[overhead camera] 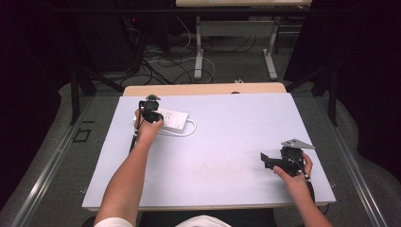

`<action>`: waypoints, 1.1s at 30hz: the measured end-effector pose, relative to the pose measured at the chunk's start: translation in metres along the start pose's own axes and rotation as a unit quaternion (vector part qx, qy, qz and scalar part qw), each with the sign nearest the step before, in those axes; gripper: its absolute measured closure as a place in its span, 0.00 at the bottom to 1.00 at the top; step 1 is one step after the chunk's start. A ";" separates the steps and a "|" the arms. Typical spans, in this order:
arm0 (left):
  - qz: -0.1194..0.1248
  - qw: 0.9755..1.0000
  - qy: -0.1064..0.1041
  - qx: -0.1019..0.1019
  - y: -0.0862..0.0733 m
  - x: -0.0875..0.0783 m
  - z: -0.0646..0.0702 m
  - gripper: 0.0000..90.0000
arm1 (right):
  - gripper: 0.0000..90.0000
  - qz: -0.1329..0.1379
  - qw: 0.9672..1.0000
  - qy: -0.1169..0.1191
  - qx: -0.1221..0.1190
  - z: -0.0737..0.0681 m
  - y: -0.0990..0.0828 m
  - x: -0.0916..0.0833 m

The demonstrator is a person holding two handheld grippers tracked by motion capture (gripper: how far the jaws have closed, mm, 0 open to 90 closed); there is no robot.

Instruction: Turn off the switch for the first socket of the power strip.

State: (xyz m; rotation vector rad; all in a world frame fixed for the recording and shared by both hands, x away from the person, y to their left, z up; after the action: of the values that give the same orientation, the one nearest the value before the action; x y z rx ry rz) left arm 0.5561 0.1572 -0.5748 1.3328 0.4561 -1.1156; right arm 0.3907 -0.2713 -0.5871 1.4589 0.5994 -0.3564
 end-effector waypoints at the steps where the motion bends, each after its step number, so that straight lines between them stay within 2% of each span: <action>1: -0.001 1.000 0.000 -0.002 0.000 0.001 0.000 1.00 | 0.04 -0.001 1.000 0.001 0.003 0.000 0.000 0.000; 3: -0.004 1.000 0.005 0.001 -0.001 0.002 -0.001 1.00 | 0.04 -0.001 1.000 0.000 0.003 0.001 0.000 0.001; 8: 0.002 1.000 -0.003 -0.011 -0.001 0.002 -0.002 1.00 | 0.04 -0.001 1.000 0.001 0.001 0.001 0.000 0.002; 13: 0.000 1.000 0.008 0.002 -0.001 0.002 -0.001 1.00 | 0.04 -0.002 1.000 0.001 0.002 0.001 0.000 0.001; 18: 0.000 1.000 0.004 0.001 -0.002 0.002 -0.001 1.00 | 0.04 0.000 1.000 0.001 -0.001 -0.001 0.001 0.001; 26: 0.005 1.000 0.010 -0.006 -0.001 0.001 -0.003 1.00 | 0.04 0.000 1.000 0.000 0.001 0.000 0.000 0.001; 33: 0.007 1.000 0.012 -0.003 0.000 -0.003 -0.004 1.00 | 0.04 0.001 1.000 0.002 -0.001 -0.001 0.001 0.001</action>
State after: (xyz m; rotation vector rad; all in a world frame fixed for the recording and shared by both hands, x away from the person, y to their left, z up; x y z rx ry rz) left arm 0.5560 0.1620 -0.5736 1.3434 0.4664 -1.0872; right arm 0.3915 -0.2706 -0.5871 1.4582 0.6007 -0.3520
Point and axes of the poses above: each handheld gripper's, and its own axes: x roughly forward along the jaws, y roughly out of its top, z roughly to its right, the point moved 7 cm from there along x, roughly forward along the jaws, and after that the axes turned 10 degrees about -y, right-handed, at the moved point
